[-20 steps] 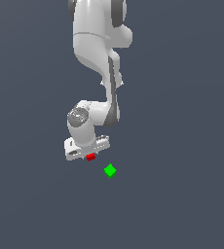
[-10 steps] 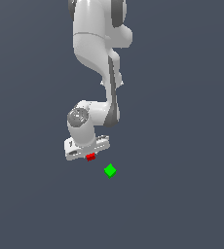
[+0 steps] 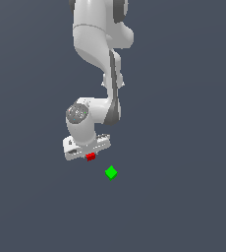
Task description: Stack the red cube on top of the green cube.
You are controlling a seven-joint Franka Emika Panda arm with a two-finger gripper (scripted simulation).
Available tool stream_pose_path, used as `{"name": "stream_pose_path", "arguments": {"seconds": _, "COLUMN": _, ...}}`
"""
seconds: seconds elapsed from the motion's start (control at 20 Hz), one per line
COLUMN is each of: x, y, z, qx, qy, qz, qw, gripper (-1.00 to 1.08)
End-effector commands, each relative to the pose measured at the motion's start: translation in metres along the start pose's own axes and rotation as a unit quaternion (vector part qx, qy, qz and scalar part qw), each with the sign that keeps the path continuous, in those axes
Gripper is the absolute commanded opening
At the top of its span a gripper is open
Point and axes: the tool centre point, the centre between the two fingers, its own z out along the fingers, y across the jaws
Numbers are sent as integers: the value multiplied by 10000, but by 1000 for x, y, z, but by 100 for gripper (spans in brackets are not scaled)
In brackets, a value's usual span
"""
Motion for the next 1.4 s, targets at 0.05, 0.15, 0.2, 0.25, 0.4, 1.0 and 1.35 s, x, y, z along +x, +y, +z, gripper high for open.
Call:
{"name": "stream_pose_path", "arguments": {"seconds": 0.05, "x": 0, "y": 0, "z": -24, "qx": -5, "qy": 9, "qz": 0, "qw": 10000, "gripper": -100}}
{"name": "stream_pose_path", "arguments": {"seconds": 0.15, "x": 0, "y": 0, "z": -39, "qx": -5, "qy": 9, "qz": 0, "qw": 10000, "gripper": -100}}
{"name": "stream_pose_path", "arguments": {"seconds": 0.2, "x": 0, "y": 0, "z": -45, "qx": -6, "qy": 9, "qz": -4, "qw": 10000, "gripper": -100}}
{"name": "stream_pose_path", "arguments": {"seconds": 0.25, "x": 0, "y": -1, "z": -52, "qx": -6, "qy": 9, "qz": -4, "qw": 10000, "gripper": -100}}
{"name": "stream_pose_path", "arguments": {"seconds": 0.4, "x": 0, "y": 0, "z": -66, "qx": -6, "qy": 9, "qz": -4, "qw": 10000, "gripper": -100}}
{"name": "stream_pose_path", "arguments": {"seconds": 1.0, "x": 8, "y": -4, "z": -73, "qx": -7, "qy": 14, "qz": -3, "qw": 10000, "gripper": -100}}
{"name": "stream_pose_path", "arguments": {"seconds": 1.35, "x": 37, "y": -23, "z": -58, "qx": -7, "qy": 14, "qz": -3, "qw": 10000, "gripper": -100}}
